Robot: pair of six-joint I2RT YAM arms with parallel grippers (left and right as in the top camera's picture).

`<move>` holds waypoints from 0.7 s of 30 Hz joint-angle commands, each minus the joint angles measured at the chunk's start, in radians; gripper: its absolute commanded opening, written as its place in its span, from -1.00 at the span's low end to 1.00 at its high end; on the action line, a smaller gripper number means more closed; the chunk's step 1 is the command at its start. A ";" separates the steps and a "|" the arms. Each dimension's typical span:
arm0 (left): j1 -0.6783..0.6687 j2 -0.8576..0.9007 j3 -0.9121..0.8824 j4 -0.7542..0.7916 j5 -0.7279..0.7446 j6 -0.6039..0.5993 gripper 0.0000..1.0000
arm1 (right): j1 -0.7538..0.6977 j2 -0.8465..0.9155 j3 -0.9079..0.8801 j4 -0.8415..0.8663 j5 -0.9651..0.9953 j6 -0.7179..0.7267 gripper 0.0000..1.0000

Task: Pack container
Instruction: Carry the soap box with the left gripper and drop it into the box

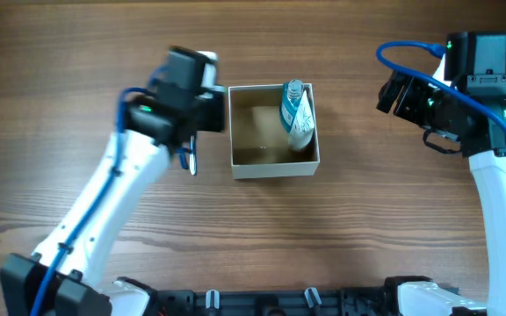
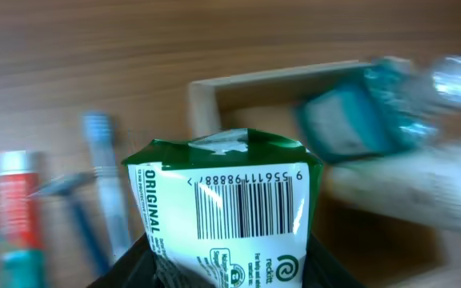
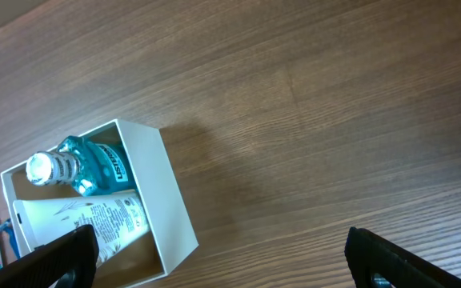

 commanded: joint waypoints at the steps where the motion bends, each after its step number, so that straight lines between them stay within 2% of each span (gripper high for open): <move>1: -0.124 0.082 0.019 0.060 -0.053 -0.180 -0.24 | -0.003 0.003 0.001 0.003 0.014 0.018 1.00; 7: -0.167 0.266 0.019 0.192 -0.052 -0.223 -0.21 | -0.003 0.003 0.001 0.003 0.014 0.018 0.99; 8: -0.165 0.287 0.019 0.193 -0.052 -0.223 -0.12 | -0.003 0.003 0.001 0.003 0.014 0.018 0.99; 9: -0.164 0.298 0.019 0.195 -0.052 -0.223 0.09 | -0.003 0.003 0.001 0.003 0.014 0.018 1.00; 11: -0.164 0.300 0.020 0.195 -0.052 -0.214 0.22 | -0.003 0.003 0.001 0.003 0.014 0.018 1.00; 12: -0.163 0.285 0.020 0.195 -0.053 -0.208 0.23 | -0.003 0.003 0.001 0.003 0.014 0.018 1.00; 14: -0.160 0.252 0.020 0.190 -0.052 -0.142 0.11 | -0.003 0.003 0.001 0.003 0.014 0.018 1.00; 16: -0.158 0.199 0.020 0.165 -0.052 -0.070 0.11 | -0.003 0.003 0.001 0.003 0.014 0.018 1.00; 17: -0.156 0.168 0.020 0.145 -0.053 -0.054 0.35 | -0.003 0.003 0.001 0.003 0.014 0.018 1.00; 18: -0.153 0.136 0.020 0.126 -0.052 -0.038 0.41 | -0.003 0.003 0.001 0.003 0.014 0.018 0.99; 19: -0.145 0.091 0.020 0.092 -0.060 -0.021 0.92 | -0.003 0.003 0.001 0.003 0.014 0.018 1.00; 21: -0.119 0.008 0.020 0.023 -0.100 -0.015 0.99 | -0.003 0.003 0.001 0.003 0.014 0.018 1.00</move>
